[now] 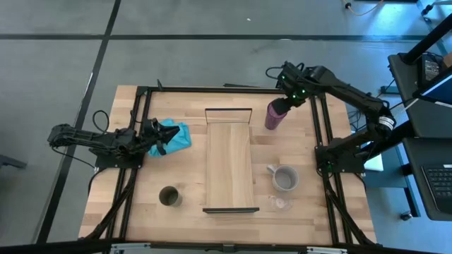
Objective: Stack small to large cups/mugs on shelf
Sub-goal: Put the purple cup on the shelf
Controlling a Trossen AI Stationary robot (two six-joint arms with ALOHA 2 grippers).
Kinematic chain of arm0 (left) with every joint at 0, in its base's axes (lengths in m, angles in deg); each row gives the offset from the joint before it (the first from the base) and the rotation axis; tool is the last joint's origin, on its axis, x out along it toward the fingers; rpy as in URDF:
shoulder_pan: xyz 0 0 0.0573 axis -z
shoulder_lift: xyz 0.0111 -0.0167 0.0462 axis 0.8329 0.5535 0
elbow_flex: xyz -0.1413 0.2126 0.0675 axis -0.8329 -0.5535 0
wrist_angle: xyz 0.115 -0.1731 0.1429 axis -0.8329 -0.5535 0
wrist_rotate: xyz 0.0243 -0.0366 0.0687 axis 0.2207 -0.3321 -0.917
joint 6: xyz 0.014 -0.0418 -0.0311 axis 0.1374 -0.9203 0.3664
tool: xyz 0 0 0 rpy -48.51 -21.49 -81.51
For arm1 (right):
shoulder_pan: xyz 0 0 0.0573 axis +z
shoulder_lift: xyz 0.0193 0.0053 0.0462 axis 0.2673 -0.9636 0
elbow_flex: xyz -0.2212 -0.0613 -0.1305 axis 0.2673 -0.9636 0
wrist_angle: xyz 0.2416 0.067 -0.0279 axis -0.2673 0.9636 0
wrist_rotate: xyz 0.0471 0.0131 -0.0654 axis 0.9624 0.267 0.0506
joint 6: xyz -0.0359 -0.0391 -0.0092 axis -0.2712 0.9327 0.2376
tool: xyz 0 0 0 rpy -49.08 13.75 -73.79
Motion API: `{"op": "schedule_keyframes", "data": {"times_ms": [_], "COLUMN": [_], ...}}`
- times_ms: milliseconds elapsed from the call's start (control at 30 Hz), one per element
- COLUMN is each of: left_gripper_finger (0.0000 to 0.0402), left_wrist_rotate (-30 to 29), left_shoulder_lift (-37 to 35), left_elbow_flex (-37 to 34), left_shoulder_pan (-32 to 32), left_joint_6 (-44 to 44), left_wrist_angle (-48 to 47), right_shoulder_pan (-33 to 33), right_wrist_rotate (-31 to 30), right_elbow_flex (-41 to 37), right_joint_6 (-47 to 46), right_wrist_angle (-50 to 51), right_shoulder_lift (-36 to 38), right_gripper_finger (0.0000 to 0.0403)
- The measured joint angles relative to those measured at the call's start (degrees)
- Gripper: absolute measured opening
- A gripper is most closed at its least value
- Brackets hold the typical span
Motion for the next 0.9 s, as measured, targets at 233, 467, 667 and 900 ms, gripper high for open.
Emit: {"op": "schedule_keyframes", "data": {"times_ms": [233, 467, 667, 900], "left_gripper_finger": [0.0060, 0.0060, 0.0060, 0.0060], "left_wrist_rotate": [-0.04, -0.09, -0.09, -0.06], "left_shoulder_lift": [-0.01, -0.02, 0.00, 0.00], "left_elbow_flex": [0.00, 0.00, 0.00, 0.00], "left_shoulder_pan": [0.00, 0.00, 0.00, 0.00], "left_joint_6": [0.04, 0.06, 0.08, 0.08], "left_wrist_angle": [0.00, -0.02, -0.72, -0.70], "right_shoulder_pan": [-0.07, -1.00, -1.73, -1.20], "right_wrist_rotate": [-0.64, -3.13, -1.92, -1.58], "right_elbow_flex": [-0.58, -1.57, -6.99, -8.62], "right_joint_6": [0.00, 0.04, -1.38, -1.98], "right_wrist_angle": [-1.76, -3.49, -6.61, -9.97], "right_shoulder_lift": [0.00, -0.04, -0.13, -0.09], "right_gripper_finger": [0.0193, 0.0193, 0.0193, 0.0191]}}
